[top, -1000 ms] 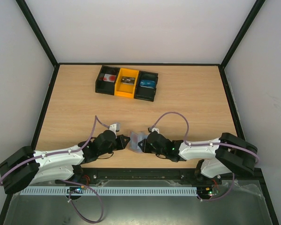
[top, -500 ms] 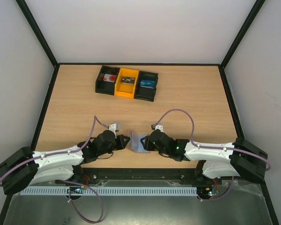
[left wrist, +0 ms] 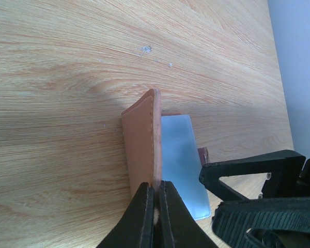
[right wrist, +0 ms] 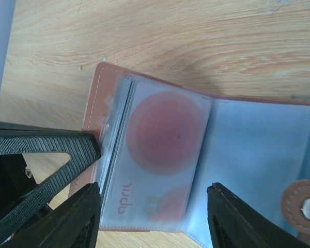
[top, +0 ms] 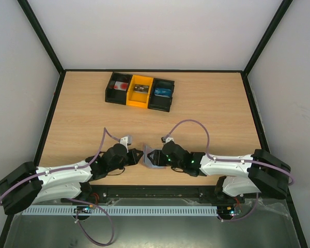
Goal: Take the credit cards out of the card holder
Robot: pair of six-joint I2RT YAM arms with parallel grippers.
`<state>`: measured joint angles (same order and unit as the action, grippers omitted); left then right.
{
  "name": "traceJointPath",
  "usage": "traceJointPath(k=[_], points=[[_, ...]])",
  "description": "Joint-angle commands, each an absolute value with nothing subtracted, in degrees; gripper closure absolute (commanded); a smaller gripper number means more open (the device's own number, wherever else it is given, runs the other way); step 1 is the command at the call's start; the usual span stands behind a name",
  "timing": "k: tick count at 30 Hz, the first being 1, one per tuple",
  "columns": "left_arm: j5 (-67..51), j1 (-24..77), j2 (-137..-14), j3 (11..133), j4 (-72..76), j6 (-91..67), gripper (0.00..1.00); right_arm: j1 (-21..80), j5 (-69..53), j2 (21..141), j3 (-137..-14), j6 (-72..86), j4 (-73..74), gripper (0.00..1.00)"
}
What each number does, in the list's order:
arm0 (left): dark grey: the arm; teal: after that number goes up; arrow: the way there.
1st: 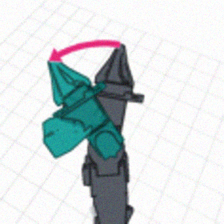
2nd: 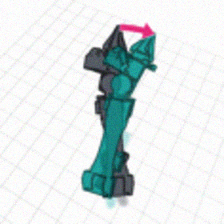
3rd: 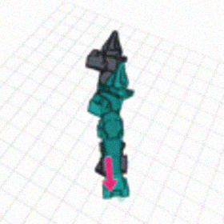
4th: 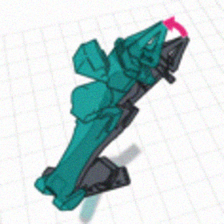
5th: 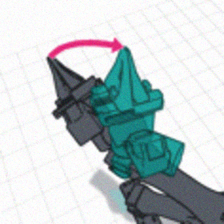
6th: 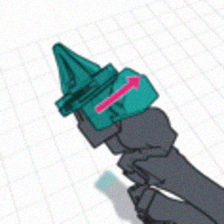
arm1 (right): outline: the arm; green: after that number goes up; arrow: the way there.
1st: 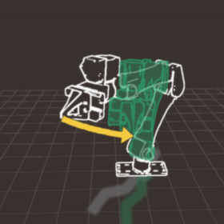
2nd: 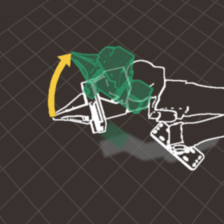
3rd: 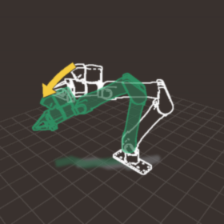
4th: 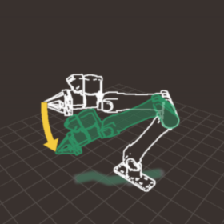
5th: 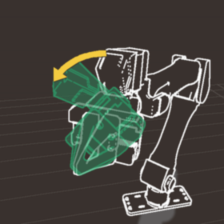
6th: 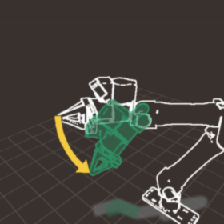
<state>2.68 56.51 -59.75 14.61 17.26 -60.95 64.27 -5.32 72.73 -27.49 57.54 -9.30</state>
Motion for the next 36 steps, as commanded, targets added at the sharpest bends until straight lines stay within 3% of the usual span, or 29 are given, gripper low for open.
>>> traceJointPath(k=[1,23,36], points=[[3.1,56.9,-58.9,13.9,18.4,-61.2,0.97,64.6,-8.4,74.6,-29.2,56.9,-12.3,0.43],[3.3,56.9,-59.0,13.9,18.6,-61.1,0.97,65.1,-10.5,79.9,-30.3,56.8,-14.0,0.40],[3.0,56.8,-58.8,13.9,18.7,-61.0,0.97,65.4,-6.4,78.2,-30.5,56.6,-7.5,0.49]])
